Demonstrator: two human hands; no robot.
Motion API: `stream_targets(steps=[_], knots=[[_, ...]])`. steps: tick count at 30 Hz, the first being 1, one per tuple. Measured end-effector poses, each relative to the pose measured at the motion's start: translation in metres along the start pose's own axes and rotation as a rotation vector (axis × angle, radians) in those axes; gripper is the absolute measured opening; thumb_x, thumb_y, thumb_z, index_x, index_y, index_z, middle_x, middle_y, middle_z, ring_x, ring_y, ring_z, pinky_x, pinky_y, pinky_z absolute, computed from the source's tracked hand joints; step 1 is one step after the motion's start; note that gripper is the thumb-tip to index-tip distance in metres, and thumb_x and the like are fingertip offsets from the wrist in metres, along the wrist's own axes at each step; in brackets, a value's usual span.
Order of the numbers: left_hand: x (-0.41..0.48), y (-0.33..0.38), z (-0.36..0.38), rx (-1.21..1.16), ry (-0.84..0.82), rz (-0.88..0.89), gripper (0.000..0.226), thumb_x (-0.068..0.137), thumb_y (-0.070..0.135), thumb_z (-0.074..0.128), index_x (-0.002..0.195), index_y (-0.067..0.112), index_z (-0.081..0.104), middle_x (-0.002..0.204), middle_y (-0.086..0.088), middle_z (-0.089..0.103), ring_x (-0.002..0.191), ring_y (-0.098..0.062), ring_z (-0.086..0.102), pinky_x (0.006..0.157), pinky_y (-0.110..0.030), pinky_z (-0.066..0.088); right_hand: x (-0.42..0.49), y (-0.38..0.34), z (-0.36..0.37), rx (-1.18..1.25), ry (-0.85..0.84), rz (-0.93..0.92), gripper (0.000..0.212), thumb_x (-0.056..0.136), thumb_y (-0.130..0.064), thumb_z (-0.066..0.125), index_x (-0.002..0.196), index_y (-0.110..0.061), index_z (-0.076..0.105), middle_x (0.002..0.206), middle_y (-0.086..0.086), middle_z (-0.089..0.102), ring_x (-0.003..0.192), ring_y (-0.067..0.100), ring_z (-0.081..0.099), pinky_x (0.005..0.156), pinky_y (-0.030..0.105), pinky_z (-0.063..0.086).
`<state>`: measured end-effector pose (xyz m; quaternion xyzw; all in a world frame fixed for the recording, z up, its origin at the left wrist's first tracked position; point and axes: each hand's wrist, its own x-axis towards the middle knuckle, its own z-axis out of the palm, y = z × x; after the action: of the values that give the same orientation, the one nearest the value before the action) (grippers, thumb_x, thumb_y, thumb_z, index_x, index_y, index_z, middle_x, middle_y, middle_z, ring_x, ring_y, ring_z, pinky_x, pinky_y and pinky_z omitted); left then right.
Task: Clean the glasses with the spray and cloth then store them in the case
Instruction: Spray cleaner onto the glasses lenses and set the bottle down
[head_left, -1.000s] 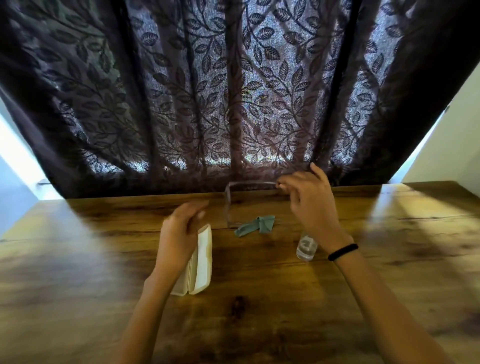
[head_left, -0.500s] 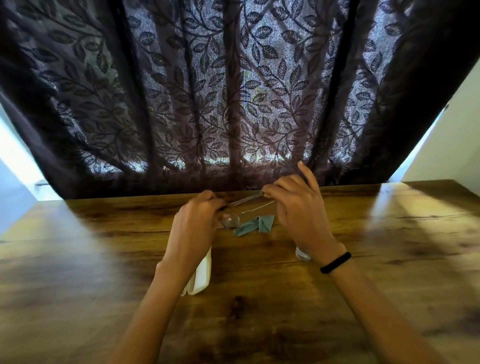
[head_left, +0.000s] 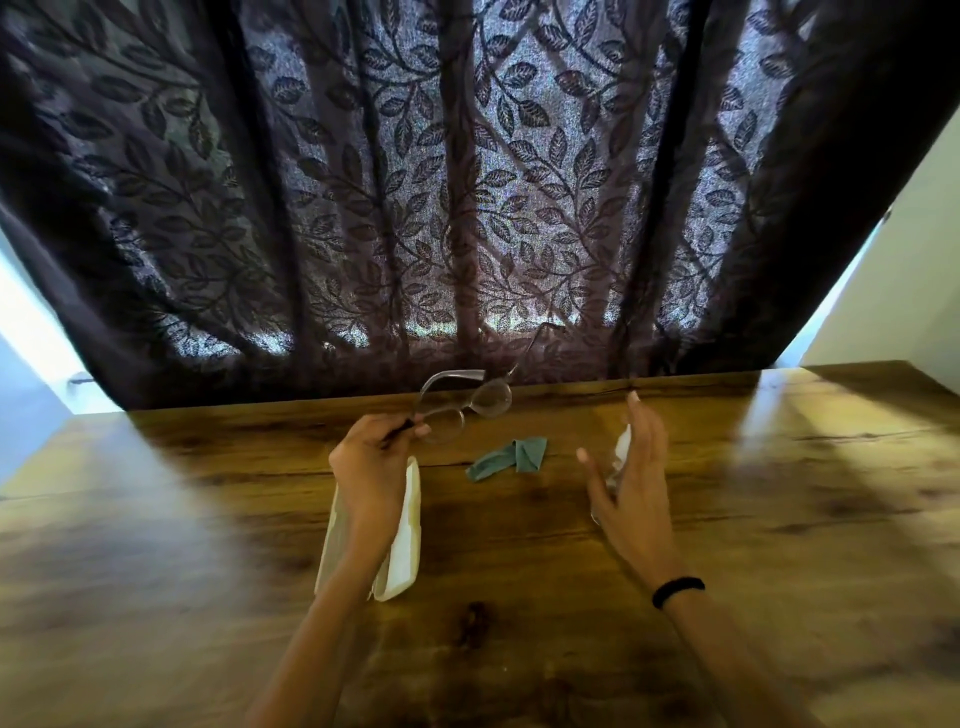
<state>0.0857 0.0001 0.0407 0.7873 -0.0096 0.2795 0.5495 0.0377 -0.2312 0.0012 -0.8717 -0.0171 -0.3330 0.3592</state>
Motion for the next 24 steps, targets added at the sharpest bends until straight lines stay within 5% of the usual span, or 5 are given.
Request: stream_targets(steps=[2,4,9,15,24], knots=[[-0.002,-0.005,0.005,-0.058,0.011,-0.054,0.013,0.071,0.000,0.071,0.083,0.003,0.071,0.085,-0.011,0.070,0.075,-0.014,0.064,0.067,-0.006,0.048,-0.007,0.003,0.003,-0.046,-0.058,0.014,0.079,0.089,-0.032,0.053,0.141,-0.042,-0.006,0.152,0.012,0.017,0.085,0.013,0.058,0.065,0.022,0.052],[-0.004,-0.007,0.008,-0.080,0.018,-0.074,0.015,0.070,0.001,0.072,0.083,0.007,0.071,0.085,-0.009,0.070,0.077,-0.015,0.065,0.070,-0.011,0.050,-0.009,0.004,0.004,-0.059,-0.090,-0.007,0.080,0.089,-0.026,0.053,0.138,-0.045,-0.007,0.149,0.018,0.025,0.086,0.016,0.061,0.065,0.019,0.049],[-0.008,-0.012,0.013,-0.064,0.034,0.026,0.026,0.071,0.001,0.072,0.083,0.024,0.068,0.079,0.009,0.065,0.074,0.001,0.063,0.069,-0.012,0.050,0.008,-0.013,0.010,-0.029,-0.240,-0.019,0.073,0.091,-0.018,0.054,0.135,-0.044,0.002,0.124,0.017,0.053,0.058,0.000,0.047,0.048,0.013,0.042],[-0.008,-0.013,0.019,-0.093,0.052,0.077,0.029,0.069,-0.003,0.073,0.081,0.023,0.069,0.077,0.014,0.063,0.073,0.006,0.062,0.066,-0.004,0.046,0.023,-0.045,0.028,-0.074,-0.334,-0.187,0.068,0.091,-0.017,0.052,0.141,-0.038,0.009,0.107,0.006,0.055,0.053,0.011,0.049,0.044,0.025,0.048],[-0.009,-0.016,0.022,-0.139,0.054,0.055,0.030,0.068,-0.001,0.074,0.080,0.027,0.068,0.077,0.015,0.064,0.072,0.005,0.063,0.067,-0.005,0.047,0.028,-0.054,0.037,-0.090,-0.282,-0.187,0.063,0.089,-0.017,0.054,0.140,-0.030,0.020,0.107,0.003,0.054,0.051,0.006,0.041,0.037,0.012,0.030]])
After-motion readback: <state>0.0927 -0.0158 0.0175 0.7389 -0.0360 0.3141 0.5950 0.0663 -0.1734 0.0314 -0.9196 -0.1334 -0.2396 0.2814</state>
